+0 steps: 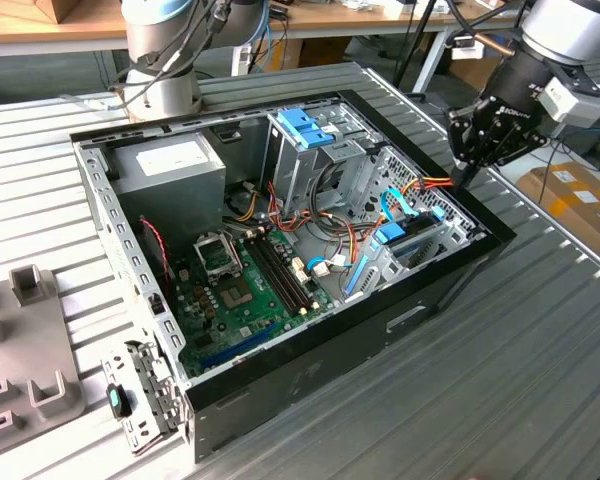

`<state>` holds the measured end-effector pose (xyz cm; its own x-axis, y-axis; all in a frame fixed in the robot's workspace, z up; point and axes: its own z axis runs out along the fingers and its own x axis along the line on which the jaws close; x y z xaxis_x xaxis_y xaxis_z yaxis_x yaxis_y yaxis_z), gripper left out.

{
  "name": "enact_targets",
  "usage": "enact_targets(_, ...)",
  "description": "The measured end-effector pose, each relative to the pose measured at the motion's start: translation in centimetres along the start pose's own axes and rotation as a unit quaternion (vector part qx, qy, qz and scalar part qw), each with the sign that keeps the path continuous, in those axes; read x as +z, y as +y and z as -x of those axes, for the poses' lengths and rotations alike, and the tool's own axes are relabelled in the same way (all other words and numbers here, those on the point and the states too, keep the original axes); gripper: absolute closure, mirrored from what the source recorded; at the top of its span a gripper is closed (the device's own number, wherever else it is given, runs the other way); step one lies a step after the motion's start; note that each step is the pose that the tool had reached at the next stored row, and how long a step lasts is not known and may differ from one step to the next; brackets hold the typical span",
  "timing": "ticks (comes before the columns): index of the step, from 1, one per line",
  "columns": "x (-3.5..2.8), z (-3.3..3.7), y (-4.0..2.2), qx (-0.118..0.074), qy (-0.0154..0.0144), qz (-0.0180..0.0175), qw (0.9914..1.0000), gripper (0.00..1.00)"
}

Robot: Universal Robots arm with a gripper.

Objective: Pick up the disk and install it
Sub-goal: 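Insert the second disk wire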

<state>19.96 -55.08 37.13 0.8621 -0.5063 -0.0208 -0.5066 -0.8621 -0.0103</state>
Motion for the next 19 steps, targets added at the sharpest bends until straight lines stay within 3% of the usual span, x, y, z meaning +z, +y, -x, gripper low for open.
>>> enact_targets(5, 0.02, 1.19, 0.70, 0.000, 0.0027, -0.0016, 0.99999, 0.84)
enact_targets(7, 0.04, 2.37, 1.40, 0.000, 0.0056, -0.0033, 0.99998, 0.84)
enact_targets(11, 0.08, 3.49, 2.05, 0.000, 0.0080, -0.0047, 0.99996, 0.84)
enact_targets(19, 0.17, 4.05, 2.38, 0.019, 0.0096, -0.0030, 0.99977, 0.84)
